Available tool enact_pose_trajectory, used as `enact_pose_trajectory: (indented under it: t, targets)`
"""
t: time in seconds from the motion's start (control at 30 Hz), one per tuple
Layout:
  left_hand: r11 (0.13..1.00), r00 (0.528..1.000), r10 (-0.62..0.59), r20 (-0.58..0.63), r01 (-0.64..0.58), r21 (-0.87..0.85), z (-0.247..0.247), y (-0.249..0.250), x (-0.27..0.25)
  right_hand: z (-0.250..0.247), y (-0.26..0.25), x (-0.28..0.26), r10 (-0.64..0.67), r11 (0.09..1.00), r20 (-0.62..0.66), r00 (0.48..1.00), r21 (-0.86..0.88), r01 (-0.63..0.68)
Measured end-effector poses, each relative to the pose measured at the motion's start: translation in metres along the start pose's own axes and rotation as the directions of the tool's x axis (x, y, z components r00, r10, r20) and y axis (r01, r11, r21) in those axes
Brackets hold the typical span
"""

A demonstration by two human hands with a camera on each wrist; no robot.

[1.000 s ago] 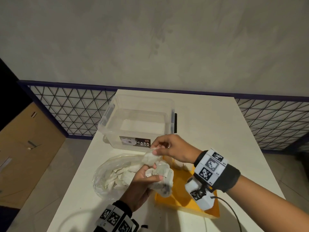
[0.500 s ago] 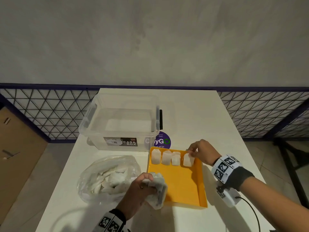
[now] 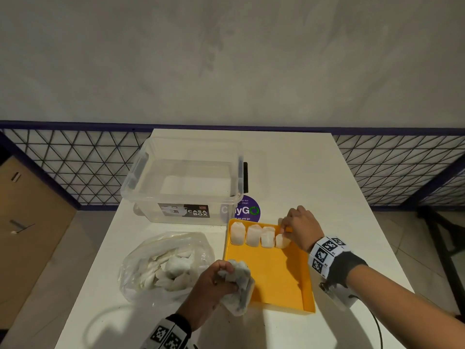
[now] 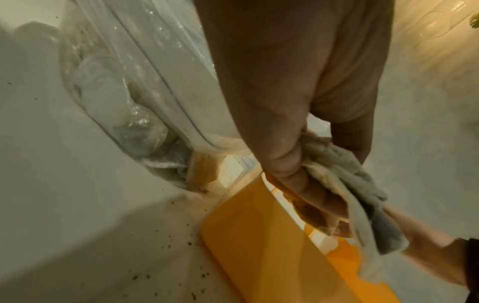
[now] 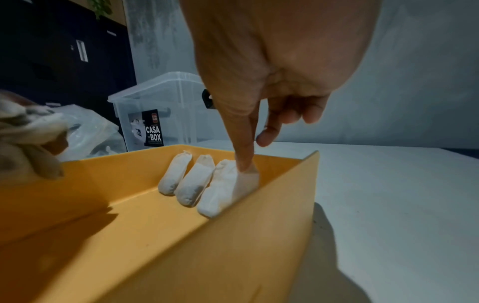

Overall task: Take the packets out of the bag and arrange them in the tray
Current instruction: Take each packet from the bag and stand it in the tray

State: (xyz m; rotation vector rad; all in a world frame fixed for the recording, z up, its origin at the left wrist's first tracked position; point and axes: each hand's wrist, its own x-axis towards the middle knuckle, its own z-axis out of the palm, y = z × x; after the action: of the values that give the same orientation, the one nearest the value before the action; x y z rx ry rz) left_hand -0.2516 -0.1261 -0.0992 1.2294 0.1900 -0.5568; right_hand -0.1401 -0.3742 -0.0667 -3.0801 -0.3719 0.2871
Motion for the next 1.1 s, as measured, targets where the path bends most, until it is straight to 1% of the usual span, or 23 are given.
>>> enact_pose_trajectory:
  t: [0.07,0.17,0.23,0.27,0.33,0.37,0.4,0.5,0.57,0.67,0.77,0.8,0.87,0.93,1.0,1.07,1.1]
  targets:
    - [1.000,1.000,-0.002,0.006,0.002,-0.010,0.000,0.001,0.000,0.003,0.000,0.003,0.018,1.000,-0.022,1.000,-0.009,-0.018]
    - [1.000,1.000,-0.008,0.007,0.008,-0.020,0.000,0.000,0.000,0.003,-0.003,0.004,0.019,0.999,-0.105,0.994,-0.035,-0.023]
    - [1.000,1.000,-0.011,0.008,0.012,-0.027,0.000,0.001,0.000,0.006,-0.001,0.004,0.017,0.997,-0.103,0.995,-0.073,-0.024]
    - [0.999,1.000,-0.012,0.009,0.013,-0.032,0.000,0.001,0.000,0.007,0.000,0.005,0.027,0.998,-0.087,0.996,-0.058,-0.032]
    - [0.999,1.000,-0.009,0.014,0.010,-0.045,0.001,0.001,0.000,0.009,0.000,0.006,0.009,0.998,-0.120,0.993,-0.062,-0.017]
    - [0.999,1.000,-0.007,0.017,0.008,-0.048,0.001,0.001,0.000,0.008,-0.001,0.005,-0.014,0.996,-0.161,0.987,-0.090,-0.001]
    - [0.999,1.000,-0.004,0.020,0.005,-0.050,0.001,0.001,-0.001,0.006,-0.002,0.004,-0.026,0.995,-0.160,0.987,-0.100,0.010]
    - [0.998,1.000,-0.001,0.022,0.003,-0.056,0.001,0.001,0.000,0.005,-0.004,0.002,0.023,0.999,-0.107,0.994,-0.032,-0.027]
    - [0.998,1.000,0.005,0.023,-0.004,-0.064,0.001,0.000,0.001,0.008,-0.002,0.002,0.036,0.999,-0.150,0.988,-0.015,-0.038]
    - [0.998,1.000,0.016,0.026,-0.014,-0.064,0.003,0.003,-0.001,0.005,0.001,0.000,0.045,0.998,-0.134,0.990,0.039,-0.040]
    - [0.998,0.999,0.034,0.018,-0.033,-0.054,0.007,0.009,-0.003,-0.003,0.002,-0.006,0.043,0.995,-0.182,0.982,0.099,-0.026]
    - [0.998,0.999,0.042,0.017,-0.041,-0.045,0.008,0.012,-0.004,-0.008,0.000,-0.009,0.015,0.994,-0.219,0.976,0.106,0.009]
    - [0.998,0.998,0.057,0.009,-0.057,-0.026,0.010,0.017,-0.003,-0.021,-0.009,-0.014,-0.079,0.982,-0.242,0.967,0.149,0.118]
    - [0.998,0.998,0.065,0.007,-0.064,-0.022,0.011,0.021,-0.002,-0.034,-0.021,-0.018,-0.196,0.941,-0.185,0.963,0.242,0.237]
    - [0.997,0.997,0.071,0.030,-0.070,-0.030,0.010,0.025,0.000,-0.047,-0.038,-0.022,-0.311,0.879,-0.111,0.944,0.344,0.330]
    - [0.997,0.996,0.073,0.051,-0.071,-0.037,0.010,0.027,0.000,-0.054,-0.054,-0.025,-0.393,0.817,-0.050,0.918,0.440,0.373]
    - [0.997,0.996,0.071,0.052,-0.069,-0.041,0.010,0.028,-0.001,-0.056,-0.062,-0.026,-0.418,0.794,-0.013,0.908,0.480,0.373]
